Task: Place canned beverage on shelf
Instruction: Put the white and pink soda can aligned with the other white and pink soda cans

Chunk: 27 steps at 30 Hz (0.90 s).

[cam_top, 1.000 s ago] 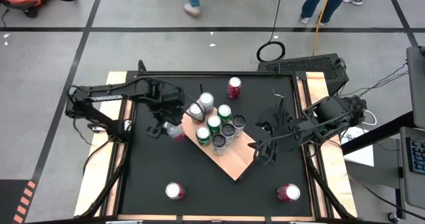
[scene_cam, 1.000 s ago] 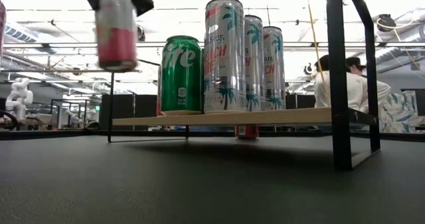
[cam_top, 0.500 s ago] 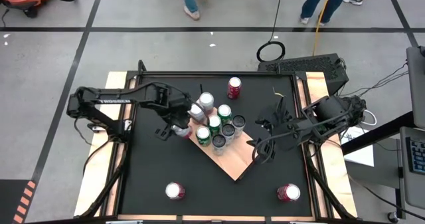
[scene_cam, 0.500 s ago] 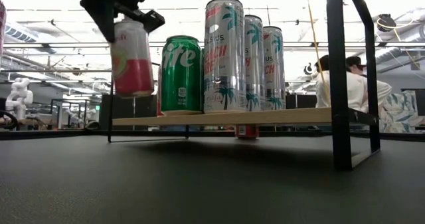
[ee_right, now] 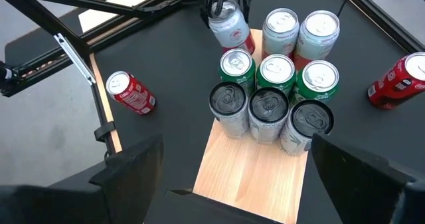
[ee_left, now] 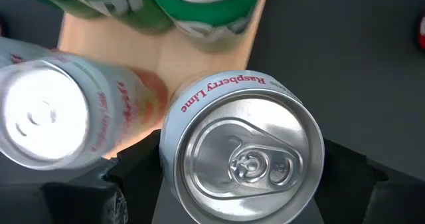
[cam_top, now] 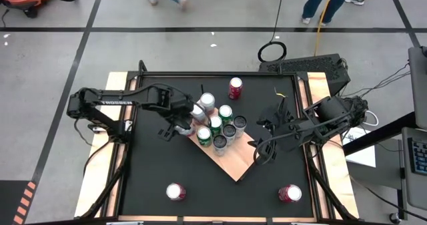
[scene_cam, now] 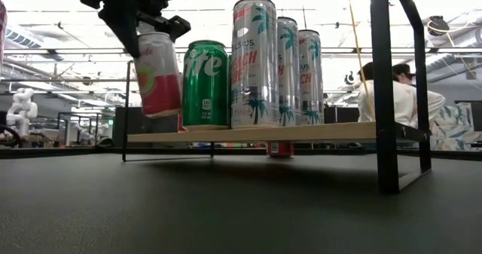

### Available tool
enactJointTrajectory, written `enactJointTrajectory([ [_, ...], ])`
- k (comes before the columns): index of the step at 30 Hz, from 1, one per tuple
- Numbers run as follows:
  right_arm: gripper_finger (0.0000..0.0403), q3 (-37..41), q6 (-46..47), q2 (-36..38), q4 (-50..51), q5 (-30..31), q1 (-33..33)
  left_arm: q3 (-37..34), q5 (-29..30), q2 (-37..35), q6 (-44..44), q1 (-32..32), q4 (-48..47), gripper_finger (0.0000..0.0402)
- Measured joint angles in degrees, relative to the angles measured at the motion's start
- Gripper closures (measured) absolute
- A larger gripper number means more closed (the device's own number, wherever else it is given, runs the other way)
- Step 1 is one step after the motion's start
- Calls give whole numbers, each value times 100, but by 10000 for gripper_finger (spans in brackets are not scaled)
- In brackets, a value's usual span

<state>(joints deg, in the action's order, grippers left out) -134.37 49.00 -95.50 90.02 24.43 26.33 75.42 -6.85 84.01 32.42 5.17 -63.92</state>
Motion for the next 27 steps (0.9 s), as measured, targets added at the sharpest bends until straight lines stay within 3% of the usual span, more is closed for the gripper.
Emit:
enactJointTrajectory([
  [16, 46, 0, -14, 0, 0, -9, 0, 2, 39, 328, 1, 0, 46, 95],
  [22, 46, 0, -16, 0, 0, -15, 0, 5, 304, 347, 1, 0, 46, 94],
  [27, 46, 0, -38, 0, 0, -17, 0, 5, 310, 348, 2, 2, 46, 75],
])
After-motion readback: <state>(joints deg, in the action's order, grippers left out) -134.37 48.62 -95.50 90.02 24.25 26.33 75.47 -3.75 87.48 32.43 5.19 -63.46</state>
